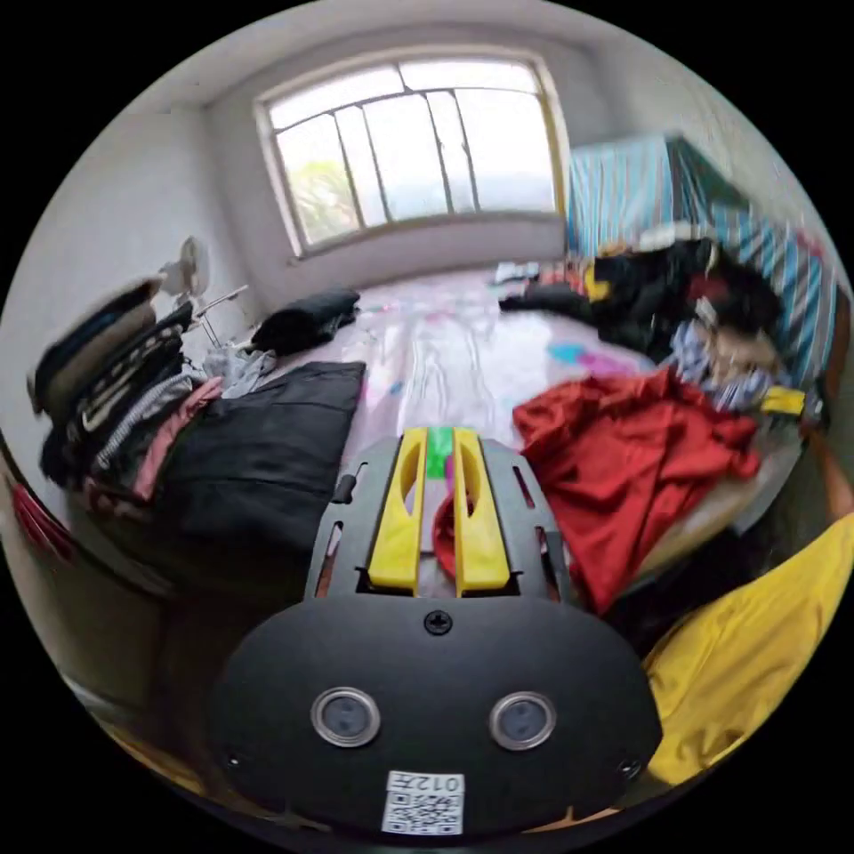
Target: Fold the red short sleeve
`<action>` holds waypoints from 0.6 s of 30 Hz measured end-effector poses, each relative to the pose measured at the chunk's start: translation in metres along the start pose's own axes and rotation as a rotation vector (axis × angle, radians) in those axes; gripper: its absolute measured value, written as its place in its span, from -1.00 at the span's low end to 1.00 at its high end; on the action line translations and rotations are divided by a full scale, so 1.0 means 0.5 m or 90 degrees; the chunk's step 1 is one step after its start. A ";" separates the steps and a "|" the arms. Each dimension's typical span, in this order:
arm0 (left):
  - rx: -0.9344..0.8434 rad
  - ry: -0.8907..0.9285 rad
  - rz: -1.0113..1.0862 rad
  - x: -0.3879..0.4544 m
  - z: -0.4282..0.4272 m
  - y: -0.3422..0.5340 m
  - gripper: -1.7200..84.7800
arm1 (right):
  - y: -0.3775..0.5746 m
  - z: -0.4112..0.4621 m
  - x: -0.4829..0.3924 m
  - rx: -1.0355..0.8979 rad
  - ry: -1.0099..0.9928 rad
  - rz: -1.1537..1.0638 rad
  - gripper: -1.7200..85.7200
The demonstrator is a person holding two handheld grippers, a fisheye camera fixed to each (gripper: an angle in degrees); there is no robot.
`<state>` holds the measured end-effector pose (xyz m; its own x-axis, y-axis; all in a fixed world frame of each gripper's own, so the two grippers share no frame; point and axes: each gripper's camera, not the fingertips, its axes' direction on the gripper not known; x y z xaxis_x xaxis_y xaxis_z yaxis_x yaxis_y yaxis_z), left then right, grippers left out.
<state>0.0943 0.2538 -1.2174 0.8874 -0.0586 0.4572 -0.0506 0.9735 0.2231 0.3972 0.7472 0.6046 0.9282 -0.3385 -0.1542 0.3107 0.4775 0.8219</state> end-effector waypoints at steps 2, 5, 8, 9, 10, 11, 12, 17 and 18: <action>0.133 0.060 -0.105 -0.067 -0.056 0.038 -0.90 | -0.019 -0.031 0.002 0.071 -0.032 0.040 -0.77; 0.203 0.111 -0.072 -0.046 -0.064 0.026 -0.88 | -0.063 -0.076 -0.021 0.215 -0.058 0.067 -0.77; 0.187 0.134 -0.032 0.051 0.007 -0.036 -0.81 | -0.137 -0.072 -0.089 0.285 -0.068 0.040 -0.79; 0.163 0.139 -0.016 0.077 0.030 -0.053 -0.81 | -0.172 -0.054 -0.122 0.284 -0.092 0.018 -0.79; 0.104 0.136 0.037 0.138 0.082 -0.088 -0.81 | -0.192 -0.041 -0.139 0.276 -0.107 0.009 -0.79; 0.039 0.109 0.123 0.211 0.140 -0.119 -0.81 | -0.234 -0.008 -0.172 0.239 -0.138 -0.013 -0.79; 0.011 0.092 0.164 0.247 0.169 -0.131 -0.81 | -0.276 0.030 -0.206 0.187 -0.164 -0.046 -0.78; -0.136 0.035 0.437 0.482 0.384 -0.175 -0.80 | -0.381 0.145 -0.310 0.084 -0.151 -0.166 -0.76; -0.144 0.029 0.461 0.498 0.399 -0.177 -0.80 | -0.398 0.161 -0.324 0.076 -0.134 -0.191 -0.76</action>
<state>0.2282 0.1090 -0.9516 0.6861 0.6169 0.3856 -0.5368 0.7870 -0.3040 0.1684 0.6420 0.5102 0.7333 -0.6142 -0.2916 0.5245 0.2382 0.8174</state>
